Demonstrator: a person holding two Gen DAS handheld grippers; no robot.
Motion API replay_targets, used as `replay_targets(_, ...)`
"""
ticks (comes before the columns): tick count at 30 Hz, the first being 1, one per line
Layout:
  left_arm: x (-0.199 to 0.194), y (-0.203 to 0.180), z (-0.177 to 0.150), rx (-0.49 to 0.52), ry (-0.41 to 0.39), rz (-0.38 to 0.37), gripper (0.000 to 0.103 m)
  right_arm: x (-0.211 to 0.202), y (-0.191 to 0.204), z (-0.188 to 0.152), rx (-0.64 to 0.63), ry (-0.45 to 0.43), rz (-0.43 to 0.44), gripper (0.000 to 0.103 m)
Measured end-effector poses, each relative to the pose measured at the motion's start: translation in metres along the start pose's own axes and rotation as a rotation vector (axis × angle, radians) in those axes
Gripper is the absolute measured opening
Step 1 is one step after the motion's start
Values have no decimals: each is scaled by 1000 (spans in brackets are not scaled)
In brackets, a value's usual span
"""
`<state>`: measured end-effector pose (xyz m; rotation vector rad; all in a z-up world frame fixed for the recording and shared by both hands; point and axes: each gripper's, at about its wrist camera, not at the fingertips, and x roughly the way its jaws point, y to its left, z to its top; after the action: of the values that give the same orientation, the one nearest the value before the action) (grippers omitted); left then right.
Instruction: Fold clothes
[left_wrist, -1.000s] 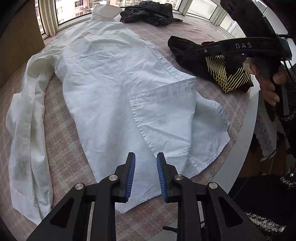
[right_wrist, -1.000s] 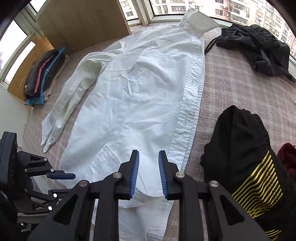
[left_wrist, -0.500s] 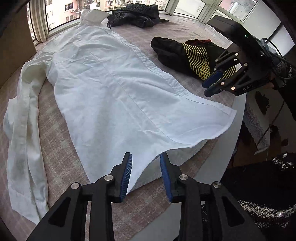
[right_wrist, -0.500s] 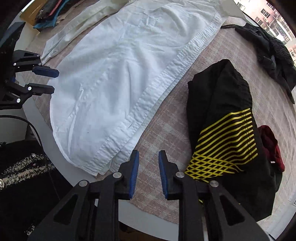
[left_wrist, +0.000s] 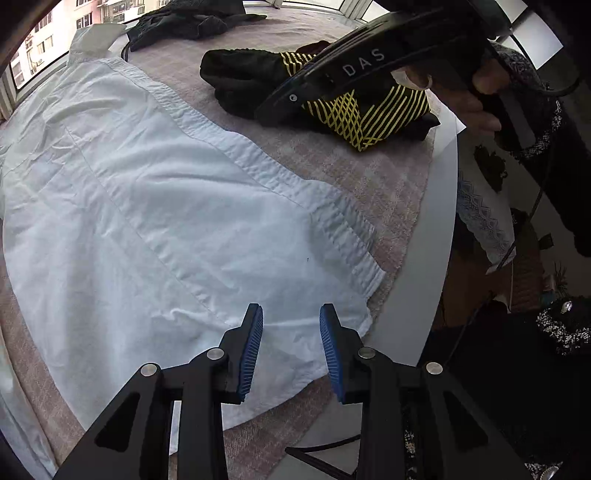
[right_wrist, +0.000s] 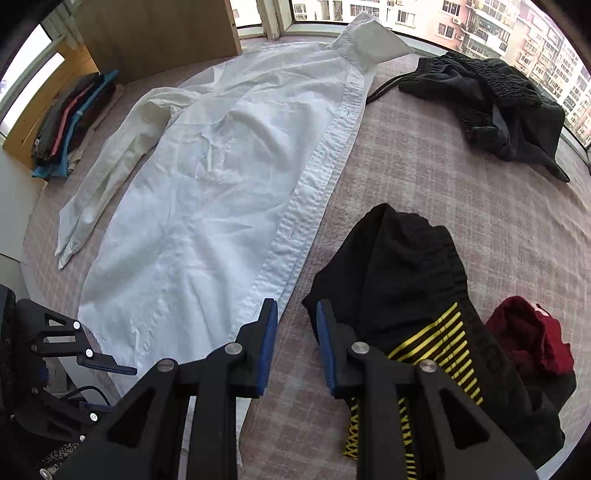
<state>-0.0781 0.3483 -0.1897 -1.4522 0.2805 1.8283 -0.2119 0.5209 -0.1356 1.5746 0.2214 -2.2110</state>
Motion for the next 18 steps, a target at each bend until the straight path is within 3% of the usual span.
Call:
replay_targets(4,-16,6,13,-23,-67,50,32,22,-10,77,7,-72,-9,22)
replay_targets(7,-8,18,22,-80,-87,32,32,56,-6,118,-44,-55,-19,20)
replay_targets(11,15,20,33,-86,-75,7,32,106,-2,148,-118,5,-75,20)
replay_targets(15,34,17,41,-83,-49,-35,32,113,-29,170,-114,-8,-230,18)
replay_targets(16,35,16,42,-77,-57,-43,35,108,-39,177,-86,-14,-235,18)
replay_targets(18,35,13,45,-62,-63,-60,40,92,-55,190,-15,-55,-96,19)
